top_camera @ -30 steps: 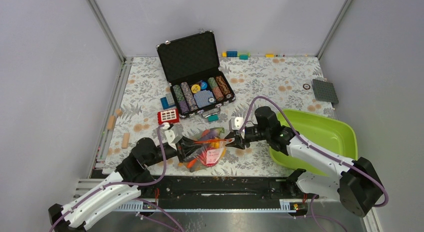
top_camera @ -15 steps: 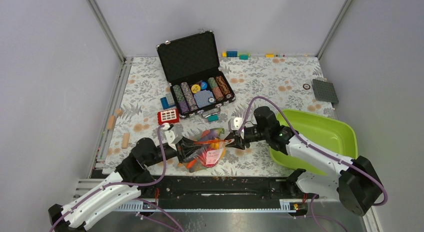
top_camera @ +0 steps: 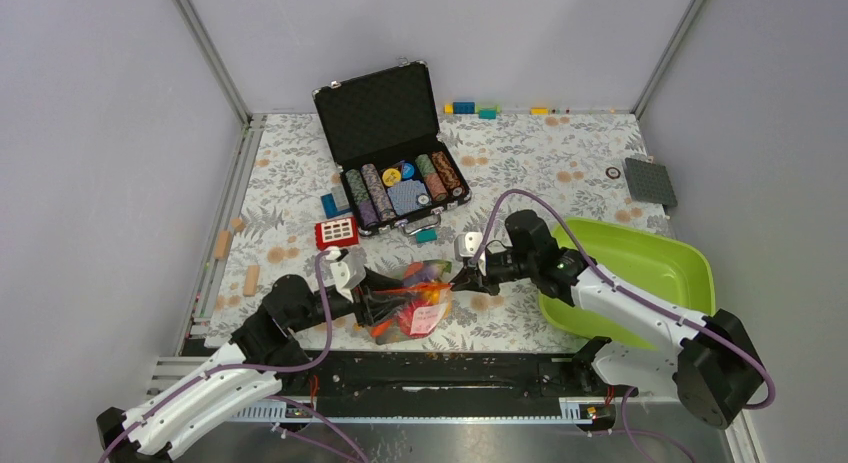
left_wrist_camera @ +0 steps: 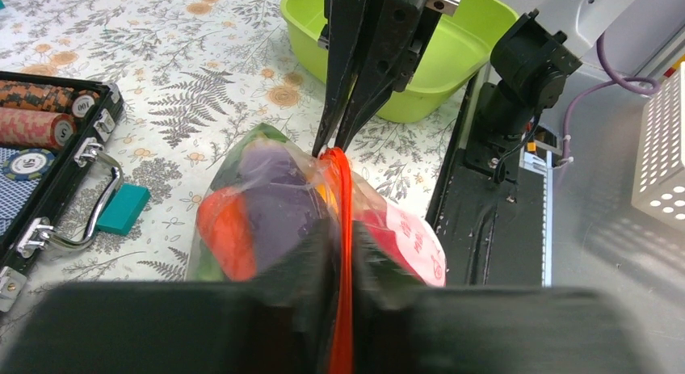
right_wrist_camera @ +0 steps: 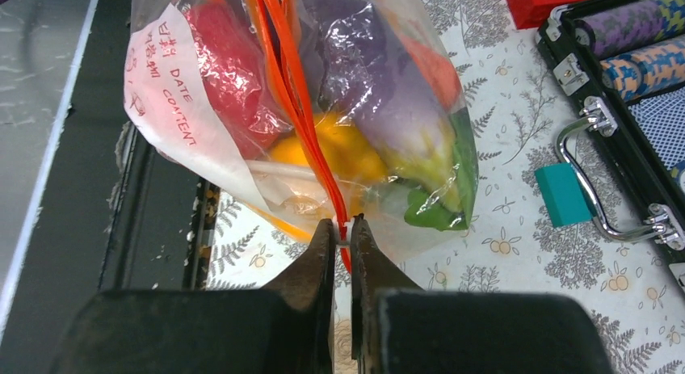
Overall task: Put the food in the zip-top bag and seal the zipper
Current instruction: Zip the zipper food storage bag at the center of the board.
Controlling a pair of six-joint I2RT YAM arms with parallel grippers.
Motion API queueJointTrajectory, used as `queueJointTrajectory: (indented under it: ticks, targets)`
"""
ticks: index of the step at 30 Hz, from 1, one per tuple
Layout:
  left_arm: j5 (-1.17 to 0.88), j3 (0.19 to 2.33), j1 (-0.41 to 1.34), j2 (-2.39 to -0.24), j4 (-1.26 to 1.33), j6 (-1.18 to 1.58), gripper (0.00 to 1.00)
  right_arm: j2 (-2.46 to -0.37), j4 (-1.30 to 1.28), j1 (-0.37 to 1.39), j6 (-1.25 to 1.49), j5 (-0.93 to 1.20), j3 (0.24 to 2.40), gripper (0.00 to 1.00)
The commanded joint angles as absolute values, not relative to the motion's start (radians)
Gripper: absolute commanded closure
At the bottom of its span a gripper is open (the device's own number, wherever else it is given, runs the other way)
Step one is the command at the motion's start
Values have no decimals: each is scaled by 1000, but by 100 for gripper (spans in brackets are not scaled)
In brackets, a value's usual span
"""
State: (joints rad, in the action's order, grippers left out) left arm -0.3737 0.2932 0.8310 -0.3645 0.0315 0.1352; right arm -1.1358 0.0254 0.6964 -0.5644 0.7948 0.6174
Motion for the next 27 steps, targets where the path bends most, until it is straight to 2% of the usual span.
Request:
queueJointTrajectory:
  ticks: [1,3,4,11,15,19,27]
  targets:
    - [-412,361,831,-379,87,115,37,-1077,-159,722,-590,791,735,100]
    - [-422,400,831,-411,62,104,6,-1061,-233,726,-590,780,779,100]
    - [-427,428,831,-433,44,93,2,-1057,-279,728,-591,779,810,100]
    - [-390,731,838,-593,-249,-109,1,-1104,-643,729,-676,775,1076,100]
    - [-432,887,848,-735,-386,-183,1,-1115,-739,731,-701,730,1169,100]
    - [-562,956,880,-870,-394,-199,1,-1117,-779,732,-673,688,1203,100]
    - [-633,977,985,-1031,-277,-171,1,-1068,-721,734,-536,592,1145,100]
